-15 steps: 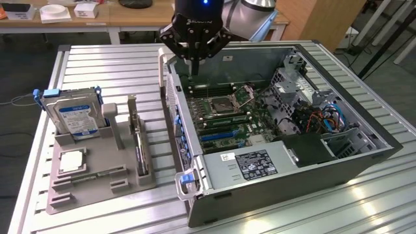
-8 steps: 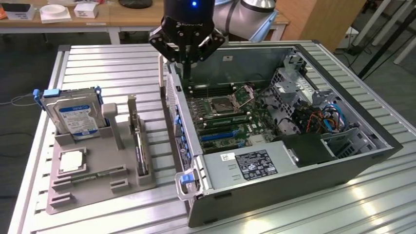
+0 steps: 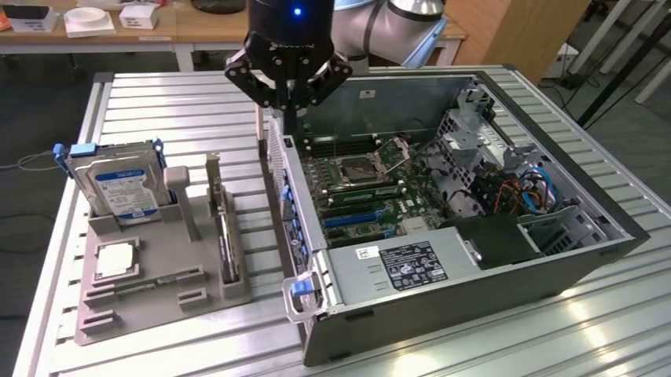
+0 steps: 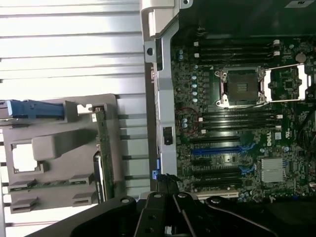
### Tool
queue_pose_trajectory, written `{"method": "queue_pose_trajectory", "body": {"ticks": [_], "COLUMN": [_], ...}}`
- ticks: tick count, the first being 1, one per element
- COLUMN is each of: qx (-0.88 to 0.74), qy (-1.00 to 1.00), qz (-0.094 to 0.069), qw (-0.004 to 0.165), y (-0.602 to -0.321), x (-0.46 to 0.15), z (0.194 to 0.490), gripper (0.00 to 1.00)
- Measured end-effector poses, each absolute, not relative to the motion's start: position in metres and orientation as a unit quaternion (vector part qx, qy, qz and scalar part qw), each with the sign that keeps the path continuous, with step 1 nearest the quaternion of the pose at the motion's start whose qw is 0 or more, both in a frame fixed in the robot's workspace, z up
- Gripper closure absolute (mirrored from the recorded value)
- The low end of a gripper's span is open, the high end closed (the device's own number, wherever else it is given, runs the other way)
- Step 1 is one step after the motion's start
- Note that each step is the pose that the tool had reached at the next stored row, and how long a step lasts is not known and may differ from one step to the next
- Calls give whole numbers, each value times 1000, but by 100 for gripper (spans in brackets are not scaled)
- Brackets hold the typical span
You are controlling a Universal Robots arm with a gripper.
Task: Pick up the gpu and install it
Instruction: 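Reach for the gpu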
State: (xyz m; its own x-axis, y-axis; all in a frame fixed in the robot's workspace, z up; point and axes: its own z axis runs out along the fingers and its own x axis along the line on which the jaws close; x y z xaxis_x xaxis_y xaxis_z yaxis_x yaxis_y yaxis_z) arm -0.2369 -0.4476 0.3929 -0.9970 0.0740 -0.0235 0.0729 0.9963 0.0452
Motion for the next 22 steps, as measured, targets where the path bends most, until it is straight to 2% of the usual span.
{"method": "queue_pose_trajectory", "body": {"ticks": [22], "qx": [37], "qy": [999], "qz": [22], "qw": [13], "y": [-469], "x": [-300], "z": [392], "gripper": [90]}}
